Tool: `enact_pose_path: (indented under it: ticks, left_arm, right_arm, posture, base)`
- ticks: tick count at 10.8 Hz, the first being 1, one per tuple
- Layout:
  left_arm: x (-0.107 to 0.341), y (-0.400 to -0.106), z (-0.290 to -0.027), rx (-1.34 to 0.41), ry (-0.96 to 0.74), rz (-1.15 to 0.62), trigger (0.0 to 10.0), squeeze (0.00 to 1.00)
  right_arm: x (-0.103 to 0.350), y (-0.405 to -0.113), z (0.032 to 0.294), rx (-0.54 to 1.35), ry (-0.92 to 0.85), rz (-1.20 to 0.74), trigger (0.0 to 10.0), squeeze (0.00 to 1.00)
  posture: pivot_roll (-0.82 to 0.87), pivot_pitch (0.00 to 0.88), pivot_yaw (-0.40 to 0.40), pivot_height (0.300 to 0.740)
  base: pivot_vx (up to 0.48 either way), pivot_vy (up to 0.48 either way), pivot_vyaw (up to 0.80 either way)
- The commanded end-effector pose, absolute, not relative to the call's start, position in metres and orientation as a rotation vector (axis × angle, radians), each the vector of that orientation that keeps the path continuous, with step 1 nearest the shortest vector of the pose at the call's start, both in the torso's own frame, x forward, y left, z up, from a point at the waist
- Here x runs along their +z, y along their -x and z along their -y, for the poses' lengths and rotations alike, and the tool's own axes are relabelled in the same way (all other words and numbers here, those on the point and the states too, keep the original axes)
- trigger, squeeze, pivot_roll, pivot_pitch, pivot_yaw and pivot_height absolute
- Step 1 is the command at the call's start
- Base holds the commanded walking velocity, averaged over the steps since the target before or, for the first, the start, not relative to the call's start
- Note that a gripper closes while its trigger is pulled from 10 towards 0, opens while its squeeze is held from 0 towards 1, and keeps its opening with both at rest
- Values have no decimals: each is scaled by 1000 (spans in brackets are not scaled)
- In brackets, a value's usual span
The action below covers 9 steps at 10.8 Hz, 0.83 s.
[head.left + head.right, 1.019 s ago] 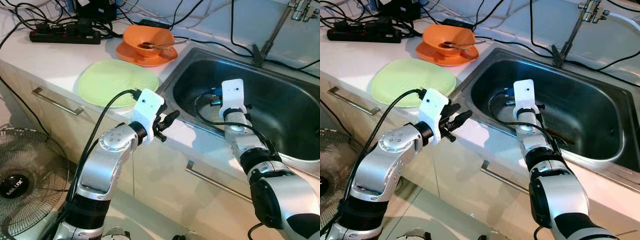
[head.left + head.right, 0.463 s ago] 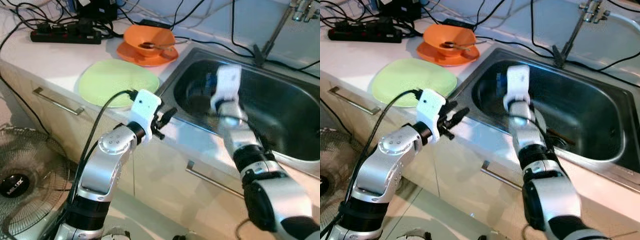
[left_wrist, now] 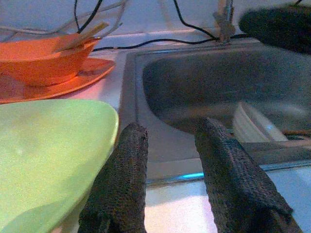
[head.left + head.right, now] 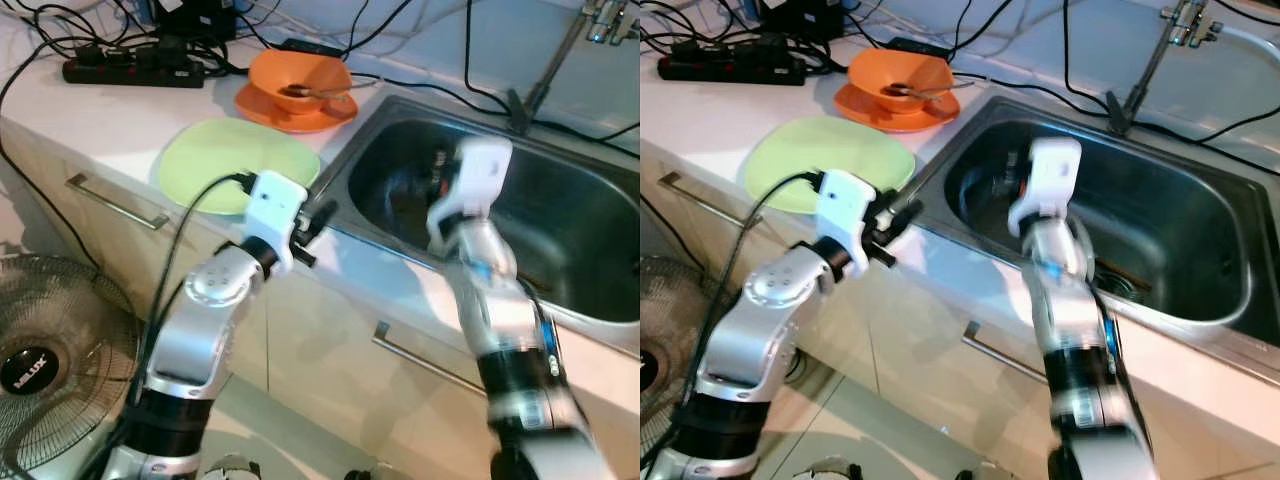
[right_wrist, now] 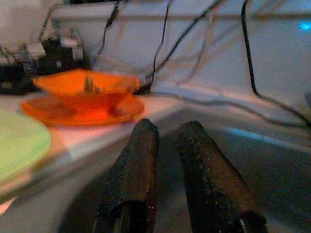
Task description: Kitchen organization
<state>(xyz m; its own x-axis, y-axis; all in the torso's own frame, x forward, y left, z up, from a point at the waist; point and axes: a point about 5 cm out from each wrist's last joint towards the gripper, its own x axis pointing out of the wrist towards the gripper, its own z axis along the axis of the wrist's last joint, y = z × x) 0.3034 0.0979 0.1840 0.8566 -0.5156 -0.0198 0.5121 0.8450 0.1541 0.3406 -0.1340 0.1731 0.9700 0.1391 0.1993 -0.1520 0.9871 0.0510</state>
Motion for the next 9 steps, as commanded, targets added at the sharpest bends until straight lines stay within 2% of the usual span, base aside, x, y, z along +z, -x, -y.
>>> enact_pose_path:
  ticks: [1,4,7,8,9]
  left_arm:
    - [187,-306,-101,-515,-164,39,10000,0]
    - [193,-308,-113,-449,-196,82,10000,0]
    - [195,-306,-117,-432,-206,106,10000,0]
    - [194,-304,-120,-428,-239,110,10000,0]
    - [197,-301,-124,-436,-347,114,10000,0]
  right_arm:
    - [168,-335,136,155,-92,166,10000,0]
    - [149,-307,130,254,-112,55,10000,0]
    - [147,-300,122,286,-137,28,10000,0]
    - [147,-300,120,286,-147,19,10000,0]
    - [146,-300,117,285,-157,10,10000,0]
  posture:
    - [53,62,-96,719]
    - [50,69,-103,719]
    - [51,69,-105,719]
    - [51,69,-105,719]
    - [54,71,-104,719]
  base:
    - [0,0,0]
    - [0,0,0]
    - [0,0,0]
    - [0,0,0]
    - [0,0,0]
